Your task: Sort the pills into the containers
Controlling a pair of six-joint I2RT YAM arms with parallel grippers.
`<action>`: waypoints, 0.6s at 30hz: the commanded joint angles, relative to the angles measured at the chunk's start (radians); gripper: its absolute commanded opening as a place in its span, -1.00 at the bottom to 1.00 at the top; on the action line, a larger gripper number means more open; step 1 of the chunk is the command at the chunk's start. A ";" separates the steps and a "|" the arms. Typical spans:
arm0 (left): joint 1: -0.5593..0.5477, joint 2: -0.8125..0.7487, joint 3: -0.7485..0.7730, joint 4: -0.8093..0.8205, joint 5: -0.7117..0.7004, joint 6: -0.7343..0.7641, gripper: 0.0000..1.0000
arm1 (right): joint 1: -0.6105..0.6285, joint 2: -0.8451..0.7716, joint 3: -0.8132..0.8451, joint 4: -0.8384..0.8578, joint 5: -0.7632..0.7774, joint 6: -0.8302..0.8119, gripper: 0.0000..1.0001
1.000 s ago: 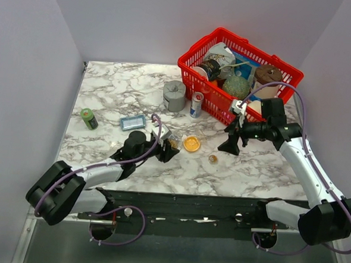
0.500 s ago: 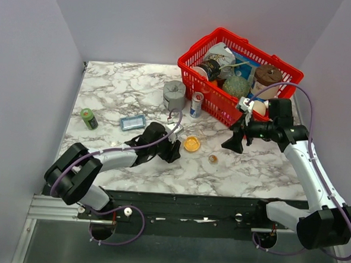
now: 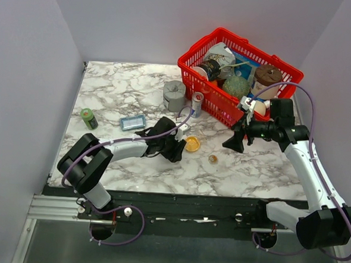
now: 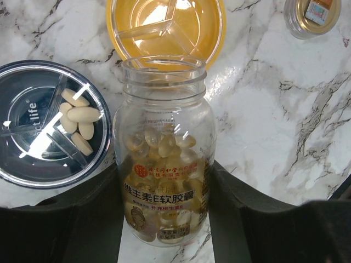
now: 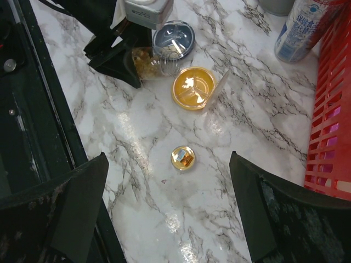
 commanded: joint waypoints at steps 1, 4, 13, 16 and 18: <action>-0.014 0.042 0.081 -0.120 0.027 0.009 -1.00 | -0.010 -0.013 0.006 0.003 -0.031 0.007 0.99; -0.015 0.062 0.117 -0.164 0.033 0.009 -1.00 | -0.011 -0.013 0.006 0.003 -0.031 0.007 0.99; -0.018 0.112 0.219 -0.316 0.054 -0.001 -1.00 | -0.014 -0.013 0.006 0.001 -0.039 0.007 0.99; -0.020 0.132 0.258 -0.370 0.062 0.002 -1.00 | -0.017 -0.015 0.005 0.001 -0.037 0.009 0.99; -0.020 0.151 0.290 -0.399 0.062 0.000 -1.00 | -0.016 -0.013 0.003 0.003 -0.039 0.007 0.99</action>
